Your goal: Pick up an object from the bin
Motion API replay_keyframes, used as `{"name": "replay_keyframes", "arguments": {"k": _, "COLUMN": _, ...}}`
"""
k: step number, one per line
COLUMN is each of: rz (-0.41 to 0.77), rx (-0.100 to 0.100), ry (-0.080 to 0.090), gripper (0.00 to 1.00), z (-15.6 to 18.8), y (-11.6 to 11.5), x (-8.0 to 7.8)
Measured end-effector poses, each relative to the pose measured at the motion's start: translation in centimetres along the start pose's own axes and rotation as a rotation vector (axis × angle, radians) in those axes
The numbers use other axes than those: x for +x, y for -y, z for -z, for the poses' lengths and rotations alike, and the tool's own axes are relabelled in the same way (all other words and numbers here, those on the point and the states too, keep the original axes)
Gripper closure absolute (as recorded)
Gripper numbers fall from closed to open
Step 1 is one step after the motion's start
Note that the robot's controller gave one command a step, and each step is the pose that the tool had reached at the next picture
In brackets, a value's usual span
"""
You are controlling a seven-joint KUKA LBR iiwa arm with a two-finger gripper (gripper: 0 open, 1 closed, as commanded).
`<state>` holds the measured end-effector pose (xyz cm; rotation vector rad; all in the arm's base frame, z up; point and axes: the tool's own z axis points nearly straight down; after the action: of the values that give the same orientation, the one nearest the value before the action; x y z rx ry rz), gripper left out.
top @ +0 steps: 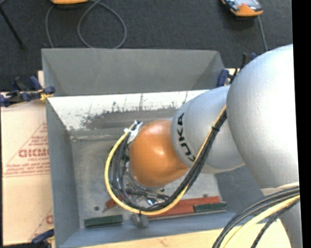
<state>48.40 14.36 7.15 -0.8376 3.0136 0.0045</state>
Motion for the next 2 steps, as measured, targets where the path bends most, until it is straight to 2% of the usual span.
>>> {"name": "replay_keyframes", "arguments": {"k": 1, "rz": 0.053, "rx": 0.008, "ry": -0.004, "gripper": 0.0, "z": 8.9, "y": 9.9, "x": 0.4}}
{"name": "replay_keyframes", "arguments": {"k": 2, "rz": 0.105, "rx": -0.006, "ry": -0.014, "gripper": 0.0, "z": -0.6, "y": 7.3, "x": -2.8}}
